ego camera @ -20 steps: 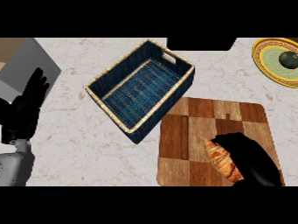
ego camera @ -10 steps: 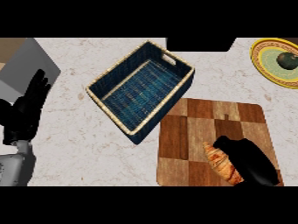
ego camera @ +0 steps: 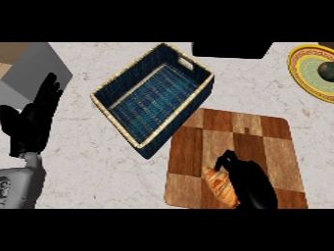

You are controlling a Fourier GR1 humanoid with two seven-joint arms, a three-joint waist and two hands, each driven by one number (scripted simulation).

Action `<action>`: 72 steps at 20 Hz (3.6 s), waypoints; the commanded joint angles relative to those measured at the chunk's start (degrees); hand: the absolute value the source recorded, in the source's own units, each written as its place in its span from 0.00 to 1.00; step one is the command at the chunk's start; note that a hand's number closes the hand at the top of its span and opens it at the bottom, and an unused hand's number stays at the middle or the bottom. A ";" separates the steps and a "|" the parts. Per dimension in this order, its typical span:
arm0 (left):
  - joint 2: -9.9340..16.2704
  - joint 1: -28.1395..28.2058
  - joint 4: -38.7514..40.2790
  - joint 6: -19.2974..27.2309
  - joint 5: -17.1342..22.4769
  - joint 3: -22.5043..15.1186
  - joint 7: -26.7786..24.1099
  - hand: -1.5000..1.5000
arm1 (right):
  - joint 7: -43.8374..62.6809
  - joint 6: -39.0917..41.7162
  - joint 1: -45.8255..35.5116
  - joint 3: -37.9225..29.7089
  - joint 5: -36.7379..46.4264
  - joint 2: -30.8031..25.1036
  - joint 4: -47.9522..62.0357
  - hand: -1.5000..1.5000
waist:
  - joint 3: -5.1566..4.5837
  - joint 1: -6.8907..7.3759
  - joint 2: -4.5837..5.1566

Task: Pick the croissant from the cutting board and place it in the basket

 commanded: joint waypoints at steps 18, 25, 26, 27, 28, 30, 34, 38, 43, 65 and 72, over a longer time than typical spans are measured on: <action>-1.15 -2.29 1.39 -1.62 0.05 -2.37 0.58 0.50 | 32.42 -38.59 -20.27 19.02 -10.93 7.70 -3.94 1.00 | 1.49 4.69 0.44; -1.68 -2.94 1.86 -1.85 -0.72 -3.67 0.48 0.50 | 45.06 -44.53 -32.73 16.32 -7.29 7.71 0.18 1.00 | 1.39 5.27 0.56; -1.31 -2.99 1.70 -1.68 -0.66 -3.15 0.39 0.50 | 47.01 -45.16 -34.65 15.69 -7.37 7.71 0.01 1.00 | 1.40 5.79 0.35; -1.33 -3.16 2.01 -1.43 -0.64 -2.85 0.16 0.50 | 48.70 -46.16 -36.70 14.51 -6.59 7.71 0.57 1.00 | 1.40 5.50 0.38; -1.49 -3.30 1.87 -1.95 -0.43 -3.31 0.57 0.50 | 50.02 -45.98 -38.82 13.00 -6.58 7.71 1.67 1.00 | 1.39 5.97 0.50; -1.62 -3.41 1.89 -2.04 -0.71 -3.75 0.38 0.50 | 52.35 -45.59 -42.78 11.70 -5.60 7.71 4.31 1.00 | 1.31 6.91 0.61; -2.34 -4.67 2.65 -1.32 -1.09 -3.98 0.40 0.50 | 56.05 -43.57 -50.58 8.05 -4.49 7.70 9.45 1.00 | 1.23 7.11 0.82; -2.30 -5.17 2.39 -1.55 -1.62 -4.71 0.81 0.50 | 59.61 -41.50 -59.11 3.89 -2.56 7.70 16.21 1.00 | 1.31 7.52 0.59; -2.38 -5.56 3.54 -1.65 -1.94 -4.90 0.24 0.50 | 63.45 -37.63 -68.77 0.70 -2.32 7.69 26.22 1.00 | 1.27 8.20 1.28; -1.07 -6.91 4.84 -1.50 -1.57 -2.72 -0.01 0.50 | 65.66 -43.10 -86.70 -3.91 -14.76 7.69 57.59 1.00 | 1.63 6.27 1.49; -1.53 -6.69 5.73 -1.46 -1.09 -2.36 -0.09 0.50 | 55.65 -24.41 -91.63 5.68 -11.69 7.70 67.83 1.00 | 1.26 4.99 0.86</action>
